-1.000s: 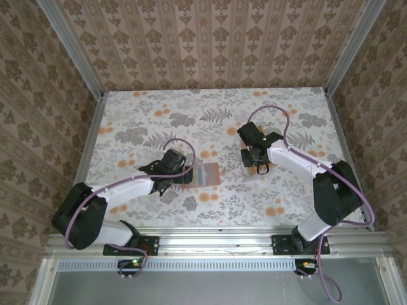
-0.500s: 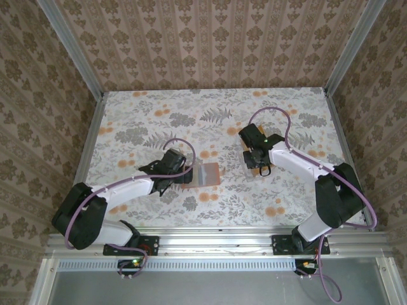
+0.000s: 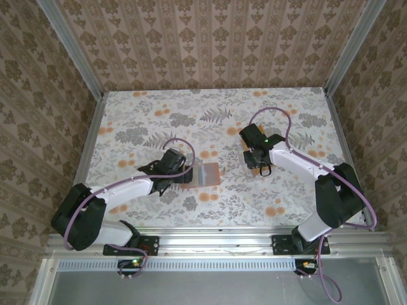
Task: Put the credit cards into the card holder
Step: Pick up the credit card from the storage box.
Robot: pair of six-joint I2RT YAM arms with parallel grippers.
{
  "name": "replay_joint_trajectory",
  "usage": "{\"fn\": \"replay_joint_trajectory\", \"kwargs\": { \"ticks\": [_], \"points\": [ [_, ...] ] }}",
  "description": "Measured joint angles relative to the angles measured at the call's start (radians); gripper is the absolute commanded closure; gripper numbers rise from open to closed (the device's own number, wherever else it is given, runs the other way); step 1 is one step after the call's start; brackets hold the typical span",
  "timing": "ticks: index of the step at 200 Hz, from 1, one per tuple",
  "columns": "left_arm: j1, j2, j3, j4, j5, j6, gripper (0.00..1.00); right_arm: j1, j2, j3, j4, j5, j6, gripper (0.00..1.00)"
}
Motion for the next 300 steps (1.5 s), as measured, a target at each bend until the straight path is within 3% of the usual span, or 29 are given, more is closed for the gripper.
{"fn": "replay_joint_trajectory", "kwargs": {
  "ticks": [162, 237, 300],
  "points": [
    [0.0, 0.0, 0.0, 0.006, 0.0, 0.0, 0.0, 0.002, 0.014, 0.0, -0.005, 0.012, -0.049, 0.68],
    [0.0, 0.0, 0.0, 0.006, 0.0, 0.0, 0.0, 0.002, 0.021, 0.0, -0.004, -0.007, -0.048, 0.86],
    [0.002, 0.0, 0.0, 0.006, 0.004, 0.003, 0.0, 0.002, 0.021, 0.004, -0.004, -0.055, -0.064, 0.93]
  ]
}}
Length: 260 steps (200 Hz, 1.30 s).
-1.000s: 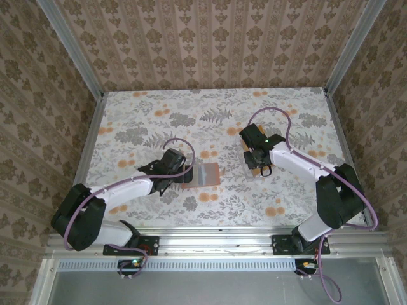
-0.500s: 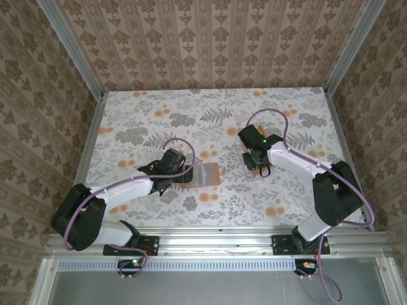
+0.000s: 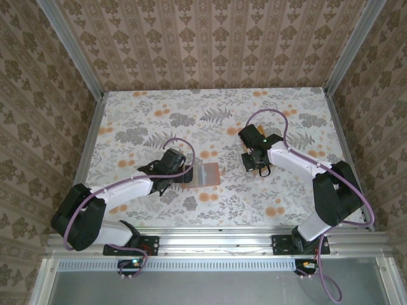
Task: Put the credit cards into the card holder
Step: Pick up the credit card from the storage box.
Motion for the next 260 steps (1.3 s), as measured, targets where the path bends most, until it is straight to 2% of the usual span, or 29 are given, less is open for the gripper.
{"fn": "replay_joint_trajectory", "kwargs": {
  "ticks": [15, 36, 113, 175, 195, 218, 260],
  "points": [
    [0.003, 0.0, 0.0, -0.001, 0.003, 0.003, 0.0, 0.0, 0.0, 0.005, -0.002, -0.013, -0.01, 0.93],
    [0.003, 0.0, 0.0, -0.003, 0.008, 0.007, 0.0, 0.0, 0.0, 0.013, -0.007, -0.023, -0.019, 1.0],
    [0.017, 0.0, 0.025, -0.029, 0.023, 0.026, 0.0, -0.002, -0.006, 0.076, -0.058, -0.061, -0.038, 1.0],
    [0.016, 0.001, 0.034, -0.069, 0.023, 0.034, 0.0, -0.003, -0.134, 0.141, -0.058, -0.179, -0.015, 1.0],
    [0.012, 0.011, 0.042, -0.074, 0.022, 0.034, 0.0, -0.003, -0.169, 0.098, 0.027, -0.262, 0.034, 1.0],
    [-0.004, 0.042, 0.062, -0.076, 0.015, 0.034, 0.0, -0.003, -0.204, -0.029, 0.197, -0.384, 0.128, 1.0],
    [-0.035, 0.106, 0.083, -0.084, -0.013, 0.034, 0.0, -0.002, -0.169, -0.225, 0.518, -0.542, 0.312, 1.0]
  ]
}}
